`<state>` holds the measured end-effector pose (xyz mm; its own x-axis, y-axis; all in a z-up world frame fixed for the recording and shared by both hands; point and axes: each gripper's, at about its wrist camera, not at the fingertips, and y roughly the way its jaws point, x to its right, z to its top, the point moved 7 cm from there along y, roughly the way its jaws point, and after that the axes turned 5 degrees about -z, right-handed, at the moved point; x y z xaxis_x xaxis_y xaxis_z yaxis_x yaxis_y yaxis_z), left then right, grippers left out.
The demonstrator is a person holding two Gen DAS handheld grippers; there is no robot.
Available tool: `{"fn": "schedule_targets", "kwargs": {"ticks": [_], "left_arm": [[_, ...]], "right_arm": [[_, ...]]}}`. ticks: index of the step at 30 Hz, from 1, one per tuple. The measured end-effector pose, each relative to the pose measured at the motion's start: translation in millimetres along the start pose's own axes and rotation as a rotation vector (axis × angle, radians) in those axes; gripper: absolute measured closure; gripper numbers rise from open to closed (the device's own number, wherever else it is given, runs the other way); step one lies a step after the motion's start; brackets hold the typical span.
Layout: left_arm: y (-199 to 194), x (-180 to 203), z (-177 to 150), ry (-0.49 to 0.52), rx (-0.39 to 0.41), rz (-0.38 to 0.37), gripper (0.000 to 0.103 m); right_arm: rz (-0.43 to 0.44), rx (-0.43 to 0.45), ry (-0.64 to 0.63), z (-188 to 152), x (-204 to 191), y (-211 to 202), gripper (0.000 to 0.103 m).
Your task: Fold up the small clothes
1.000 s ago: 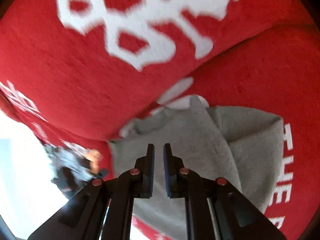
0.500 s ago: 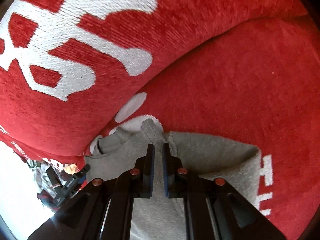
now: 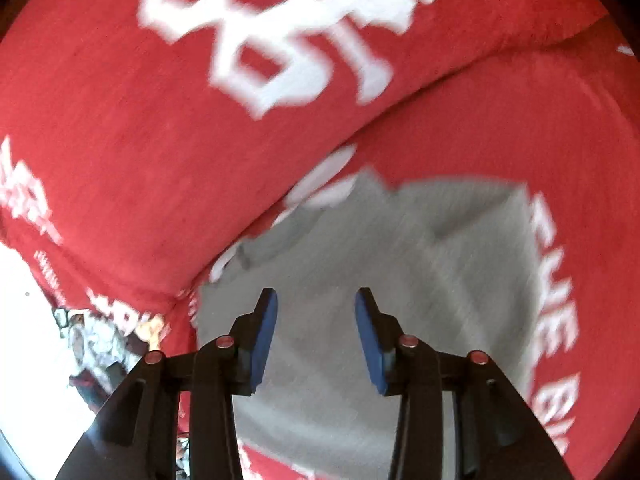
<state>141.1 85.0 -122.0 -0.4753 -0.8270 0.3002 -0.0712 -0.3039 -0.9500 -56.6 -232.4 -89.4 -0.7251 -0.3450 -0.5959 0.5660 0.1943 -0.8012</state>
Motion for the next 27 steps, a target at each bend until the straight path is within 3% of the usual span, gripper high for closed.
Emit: {"fn": "schedule_targets", "kwargs": {"ticks": [6,10,12,13,15,17,18,19,21,23,24,27], "left_arm": [[-1.3,-3.5,-53.6,-0.004,-0.098,-0.135,0.028],[-1.4,0.6,-65.1,0.009,-0.111,-0.241,0.028],[-2.3,6.3,-68.3,0.038,-0.109,-0.286,0.028],[-0.9,9.0,-70.4,0.063,-0.111,-0.301,0.033],[3.5,12.2,-72.9,0.093,-0.128,-0.316,0.046],[9.8,12.1,-71.4,0.094,-0.150,-0.334,0.047],[12.6,12.0,-71.4,0.090,-0.159,-0.344,0.059],[15.6,10.6,-71.4,0.087,-0.169,-0.341,0.078],[18.4,7.0,-67.7,0.083,-0.177,-0.338,0.097],[11.5,3.2,-67.7,0.080,-0.163,-0.353,0.097],[5.2,3.3,-68.5,0.095,-0.152,-0.352,0.097],[-11.2,4.0,-74.7,0.140,-0.121,-0.344,0.097]], "right_arm": [[0.139,-0.177,0.028,-115.4,-47.6,39.4,0.058],[0.176,-0.299,0.089,-191.1,-68.2,82.4,0.058],[0.179,-0.320,0.143,-215.0,-68.6,98.5,0.058],[0.173,-0.317,0.169,-225.9,-68.4,106.2,0.058],[0.162,-0.294,0.203,-236.2,-66.1,113.9,0.058],[0.161,-0.251,0.246,-240.3,-63.4,120.3,0.058],[0.162,-0.235,0.267,-240.0,-61.2,120.2,0.058],[0.168,-0.213,0.300,-239.0,-58.9,121.6,0.058],[0.201,-0.173,0.382,-235.4,-53.4,123.3,0.059],[0.209,-0.156,0.465,-229.5,-48.9,126.4,0.089],[0.199,-0.152,0.479,-227.7,-50.2,127.8,0.095],[0.207,-0.136,0.411,-216.2,-60.1,110.5,0.095]]}}
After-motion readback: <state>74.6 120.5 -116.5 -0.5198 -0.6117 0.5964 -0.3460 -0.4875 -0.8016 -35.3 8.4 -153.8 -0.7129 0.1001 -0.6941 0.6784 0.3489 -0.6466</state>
